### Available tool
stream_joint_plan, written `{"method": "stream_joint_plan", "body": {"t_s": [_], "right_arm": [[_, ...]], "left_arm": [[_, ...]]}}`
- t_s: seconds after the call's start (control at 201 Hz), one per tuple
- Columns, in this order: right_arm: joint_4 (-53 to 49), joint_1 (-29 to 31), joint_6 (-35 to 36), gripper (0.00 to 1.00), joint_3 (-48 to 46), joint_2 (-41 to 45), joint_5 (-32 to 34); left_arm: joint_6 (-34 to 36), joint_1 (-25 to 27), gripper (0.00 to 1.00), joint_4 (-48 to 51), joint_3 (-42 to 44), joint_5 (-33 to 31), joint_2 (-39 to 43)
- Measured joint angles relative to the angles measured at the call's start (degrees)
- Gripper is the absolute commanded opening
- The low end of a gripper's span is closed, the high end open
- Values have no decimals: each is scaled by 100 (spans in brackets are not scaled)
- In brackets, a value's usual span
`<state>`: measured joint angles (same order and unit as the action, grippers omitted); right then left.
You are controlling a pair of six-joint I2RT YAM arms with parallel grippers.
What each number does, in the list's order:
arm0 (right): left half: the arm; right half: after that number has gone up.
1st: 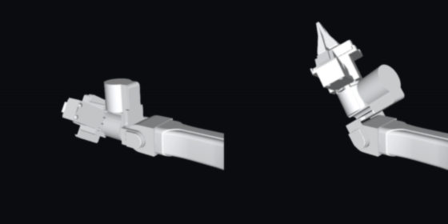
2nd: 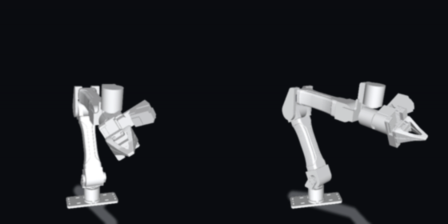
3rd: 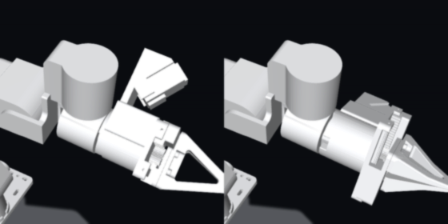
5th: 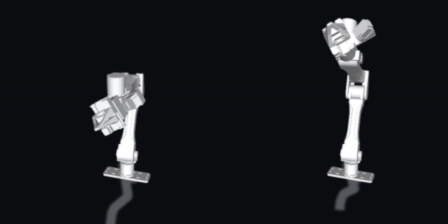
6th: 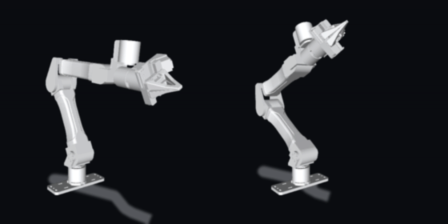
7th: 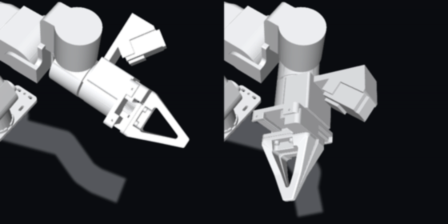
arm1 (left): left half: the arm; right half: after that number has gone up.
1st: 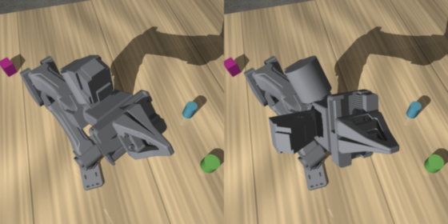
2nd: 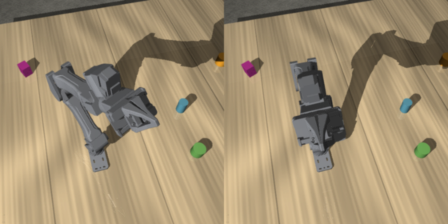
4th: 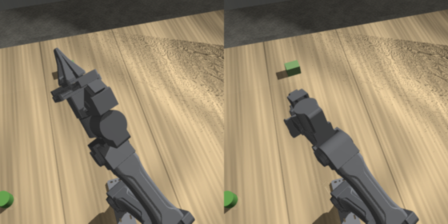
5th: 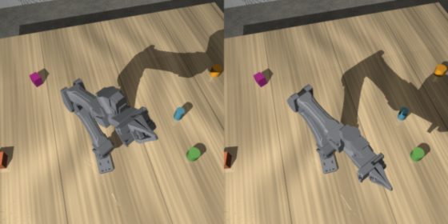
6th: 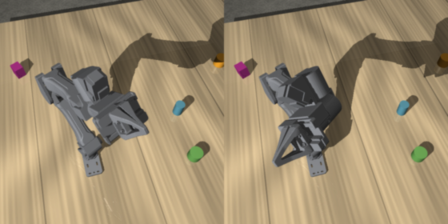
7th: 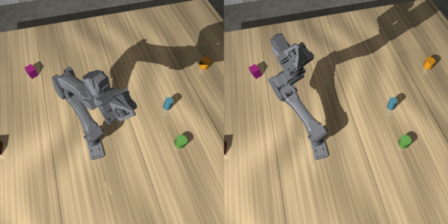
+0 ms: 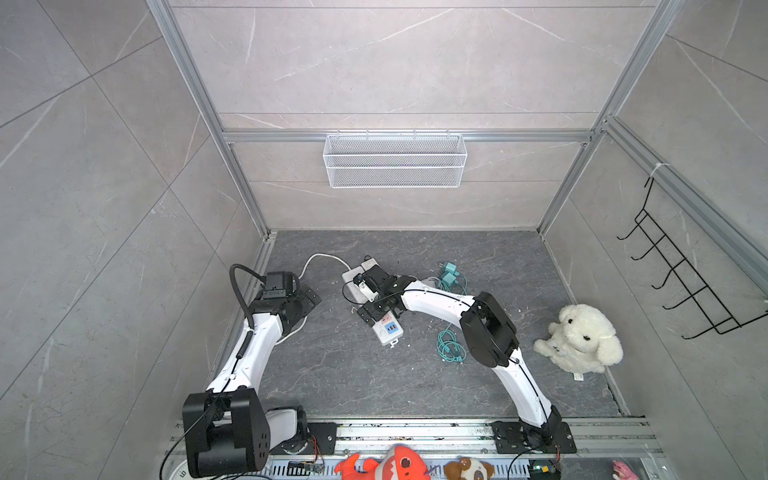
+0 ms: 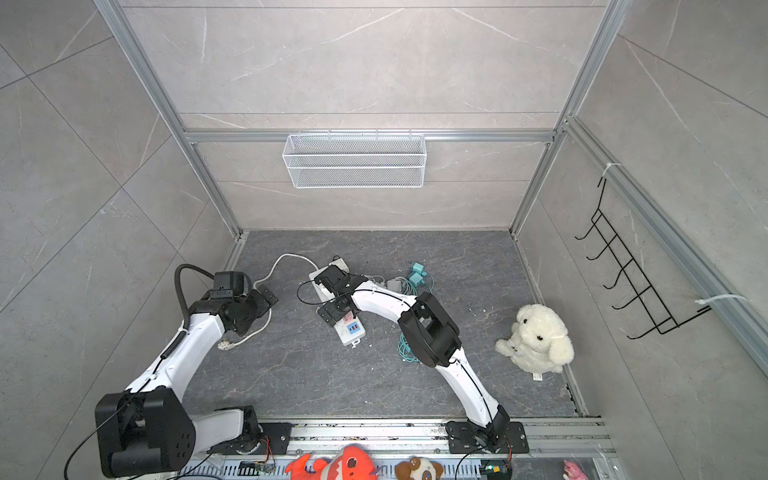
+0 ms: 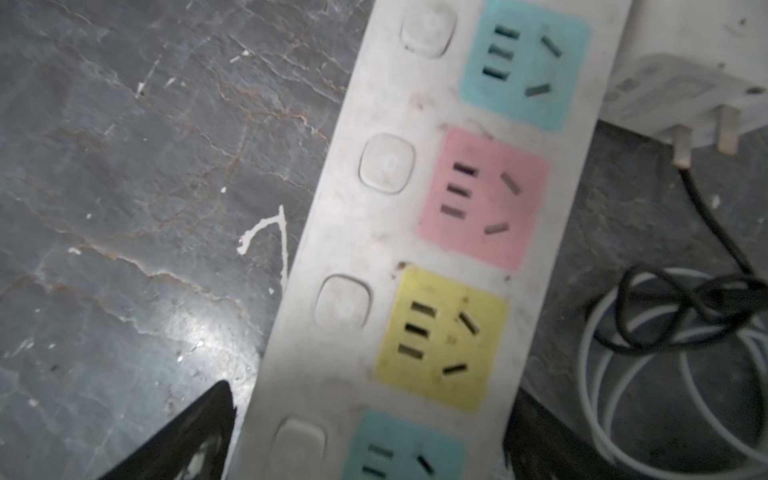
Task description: Insert the plug
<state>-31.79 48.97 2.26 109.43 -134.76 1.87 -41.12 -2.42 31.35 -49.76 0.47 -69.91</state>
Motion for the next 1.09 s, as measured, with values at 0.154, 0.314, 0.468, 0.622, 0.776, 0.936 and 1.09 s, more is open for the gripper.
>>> {"method": "stream_joint_plan", "body": {"t_s": [0.154, 0.314, 0.468, 0.622, 0.776, 0.936, 1.09], "right_arm": [[-319, 9, 188, 94, 483, -286, 72], [-337, 31, 636, 83, 522, -315, -35], [-258, 90, 1224, 81, 348, -234, -310], [-114, 157, 1928, 82, -761, 444, -662], [-74, 214, 2186, 85, -2090, 1351, -990], [-74, 229, 2144, 90, -2815, 1768, -1113], [17, 256, 2037, 95, -2966, 1823, -914]], "left_arm": [[92, -52, 100, 109, 61, -39, 151], [170, -101, 99, 192, 109, -46, 164], [236, -140, 100, 212, 136, -48, 181], [302, -149, 100, 216, 136, -42, 221], [369, -149, 100, 203, 136, -31, 232], [420, -149, 99, 195, 136, 31, 136], [503, -142, 100, 188, 136, 133, 66]]}}
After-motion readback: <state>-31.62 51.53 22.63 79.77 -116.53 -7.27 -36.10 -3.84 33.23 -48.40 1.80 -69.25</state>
